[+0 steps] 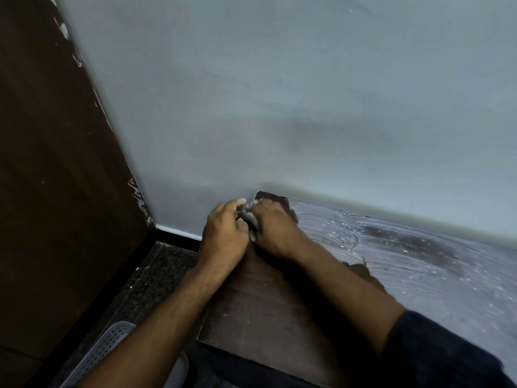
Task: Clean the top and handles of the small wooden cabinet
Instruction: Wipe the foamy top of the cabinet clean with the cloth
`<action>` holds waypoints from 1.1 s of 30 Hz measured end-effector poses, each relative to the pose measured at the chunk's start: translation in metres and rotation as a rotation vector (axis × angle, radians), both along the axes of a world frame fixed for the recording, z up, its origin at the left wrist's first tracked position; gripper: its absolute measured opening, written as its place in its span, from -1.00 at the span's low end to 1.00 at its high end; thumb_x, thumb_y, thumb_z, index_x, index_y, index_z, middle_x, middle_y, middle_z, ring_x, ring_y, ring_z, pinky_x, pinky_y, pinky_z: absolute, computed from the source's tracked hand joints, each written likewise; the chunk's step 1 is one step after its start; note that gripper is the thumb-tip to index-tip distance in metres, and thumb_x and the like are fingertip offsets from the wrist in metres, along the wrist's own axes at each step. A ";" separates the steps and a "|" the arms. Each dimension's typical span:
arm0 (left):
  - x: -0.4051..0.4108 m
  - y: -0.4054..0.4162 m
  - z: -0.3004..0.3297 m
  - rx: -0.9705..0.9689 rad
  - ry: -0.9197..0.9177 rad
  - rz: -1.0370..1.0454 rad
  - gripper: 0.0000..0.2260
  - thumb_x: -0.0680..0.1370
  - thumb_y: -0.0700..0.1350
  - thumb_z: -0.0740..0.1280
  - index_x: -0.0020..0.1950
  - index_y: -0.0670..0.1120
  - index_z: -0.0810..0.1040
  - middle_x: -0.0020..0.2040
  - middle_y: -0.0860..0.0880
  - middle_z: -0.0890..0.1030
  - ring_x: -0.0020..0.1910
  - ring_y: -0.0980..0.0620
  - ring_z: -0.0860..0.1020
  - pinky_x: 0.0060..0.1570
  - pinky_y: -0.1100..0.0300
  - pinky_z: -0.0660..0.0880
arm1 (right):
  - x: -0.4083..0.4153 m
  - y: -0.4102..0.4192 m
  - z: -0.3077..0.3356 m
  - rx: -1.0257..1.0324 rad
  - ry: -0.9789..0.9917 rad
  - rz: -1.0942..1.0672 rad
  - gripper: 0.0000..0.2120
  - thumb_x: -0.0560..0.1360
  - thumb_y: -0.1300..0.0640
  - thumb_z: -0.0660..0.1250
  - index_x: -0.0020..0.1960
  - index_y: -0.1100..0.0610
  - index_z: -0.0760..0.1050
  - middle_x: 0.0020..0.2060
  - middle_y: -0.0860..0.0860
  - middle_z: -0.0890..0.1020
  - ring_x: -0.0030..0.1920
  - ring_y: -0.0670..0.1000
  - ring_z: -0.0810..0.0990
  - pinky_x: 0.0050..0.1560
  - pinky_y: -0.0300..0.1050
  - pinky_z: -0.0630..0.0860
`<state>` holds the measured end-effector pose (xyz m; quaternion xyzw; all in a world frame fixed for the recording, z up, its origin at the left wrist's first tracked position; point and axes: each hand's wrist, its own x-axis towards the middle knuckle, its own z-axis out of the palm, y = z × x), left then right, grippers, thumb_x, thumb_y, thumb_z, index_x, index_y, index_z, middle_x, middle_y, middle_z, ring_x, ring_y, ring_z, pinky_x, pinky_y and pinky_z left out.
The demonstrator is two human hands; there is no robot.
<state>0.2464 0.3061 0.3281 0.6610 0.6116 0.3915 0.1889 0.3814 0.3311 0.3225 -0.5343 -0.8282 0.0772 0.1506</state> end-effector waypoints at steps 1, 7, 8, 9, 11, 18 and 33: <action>0.000 -0.002 0.000 0.029 -0.003 -0.011 -0.63 0.51 -0.31 0.26 0.29 -0.11 0.56 0.21 -0.06 0.59 0.19 -0.04 0.53 0.25 0.14 0.45 | -0.001 -0.022 -0.001 0.018 0.030 0.066 -0.63 0.46 0.20 0.38 0.24 0.26 0.52 0.18 0.20 0.56 0.21 0.20 0.48 0.34 -0.01 0.36; 0.008 -0.023 -0.006 0.040 0.069 -0.120 -0.70 0.50 -0.30 0.27 0.17 -0.07 0.62 0.13 0.01 0.60 0.16 0.01 0.51 0.22 0.18 0.44 | 0.031 -0.076 -0.002 -0.039 0.098 0.123 -0.64 0.46 0.16 0.27 0.25 0.17 0.49 0.19 0.12 0.56 0.23 0.09 0.48 0.36 -0.10 0.36; 0.010 -0.027 -0.007 0.036 0.099 -0.133 -0.71 0.51 -0.28 0.28 0.17 -0.08 0.62 0.14 0.00 0.60 0.18 0.00 0.49 0.23 0.20 0.41 | 0.035 -0.067 0.001 -0.040 0.095 0.072 -0.63 0.44 0.20 0.31 0.24 0.19 0.51 0.17 0.13 0.57 0.21 0.12 0.50 0.33 -0.08 0.37; 0.012 -0.032 -0.008 0.032 0.127 -0.142 -0.72 0.51 -0.27 0.28 0.18 -0.09 0.61 0.14 -0.02 0.59 0.20 -0.01 0.48 0.23 0.21 0.38 | 0.036 -0.059 0.005 -0.028 0.091 0.013 -0.63 0.43 0.23 0.34 0.24 0.20 0.52 0.17 0.15 0.58 0.21 0.14 0.50 0.31 -0.06 0.37; 0.014 -0.038 -0.007 0.027 0.162 -0.139 -0.71 0.51 -0.26 0.29 0.21 -0.11 0.58 0.17 -0.05 0.57 0.23 -0.04 0.45 0.25 0.19 0.34 | 0.033 -0.049 0.008 -0.022 0.068 -0.100 -0.58 0.46 0.22 0.36 0.31 0.23 0.49 0.23 0.17 0.56 0.27 0.17 0.46 0.38 -0.06 0.30; 0.017 -0.051 -0.006 0.048 0.120 -0.160 -0.75 0.53 -0.24 0.29 0.16 -0.04 0.62 0.13 0.03 0.60 0.20 0.04 0.48 0.21 0.32 0.31 | 0.024 -0.134 -0.009 0.011 0.139 0.085 -0.69 0.43 0.16 0.27 0.15 0.19 0.51 0.12 0.12 0.57 0.18 0.10 0.47 0.38 -0.14 0.29; -0.001 -0.084 -0.003 0.013 0.064 -0.160 -0.76 0.55 -0.23 0.28 0.14 -0.02 0.63 0.12 0.07 0.61 0.18 0.10 0.50 0.22 0.23 0.42 | 0.034 -0.208 -0.002 -0.036 0.175 0.143 -0.59 0.46 0.12 0.21 0.28 0.15 0.50 0.26 0.07 0.56 0.31 0.00 0.41 0.51 -0.29 0.09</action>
